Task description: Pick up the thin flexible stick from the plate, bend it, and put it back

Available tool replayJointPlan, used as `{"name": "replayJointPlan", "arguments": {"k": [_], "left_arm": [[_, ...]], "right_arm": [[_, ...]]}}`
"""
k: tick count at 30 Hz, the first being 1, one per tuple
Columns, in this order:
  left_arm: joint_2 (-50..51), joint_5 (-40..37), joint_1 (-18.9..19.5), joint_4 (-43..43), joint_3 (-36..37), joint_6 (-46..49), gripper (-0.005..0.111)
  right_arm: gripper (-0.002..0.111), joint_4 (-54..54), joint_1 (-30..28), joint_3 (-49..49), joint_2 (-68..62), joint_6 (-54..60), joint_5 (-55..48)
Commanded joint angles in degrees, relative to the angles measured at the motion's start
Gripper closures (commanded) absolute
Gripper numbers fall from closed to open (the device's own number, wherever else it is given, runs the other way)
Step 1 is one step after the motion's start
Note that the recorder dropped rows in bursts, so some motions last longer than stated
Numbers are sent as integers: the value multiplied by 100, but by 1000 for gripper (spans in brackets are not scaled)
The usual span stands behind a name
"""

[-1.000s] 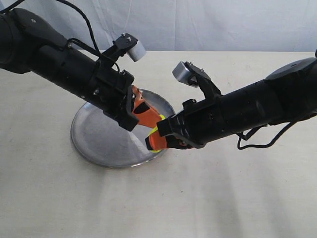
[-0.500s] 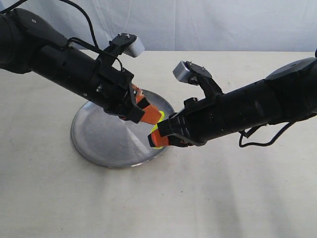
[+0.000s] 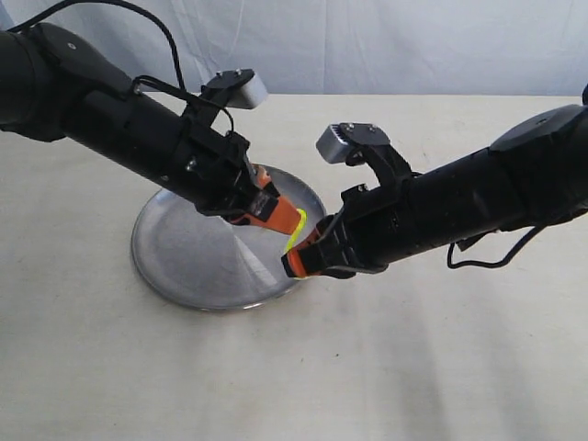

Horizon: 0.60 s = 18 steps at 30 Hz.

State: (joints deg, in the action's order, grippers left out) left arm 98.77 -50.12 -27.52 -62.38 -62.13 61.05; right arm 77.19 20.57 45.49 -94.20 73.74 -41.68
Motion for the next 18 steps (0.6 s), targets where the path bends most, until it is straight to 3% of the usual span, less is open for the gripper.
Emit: {"name": "replayJointPlan", "arguments": {"k": [1, 18], "left_arm": [[92, -269, -128, -751, -66, -109, 107], [100, -259, -128, -784, -66, -369, 107]], "right_arm": [[109, -326, 256, 3, -42, 128, 177], [109, -767, 690, 3, -42, 733, 699]]}}
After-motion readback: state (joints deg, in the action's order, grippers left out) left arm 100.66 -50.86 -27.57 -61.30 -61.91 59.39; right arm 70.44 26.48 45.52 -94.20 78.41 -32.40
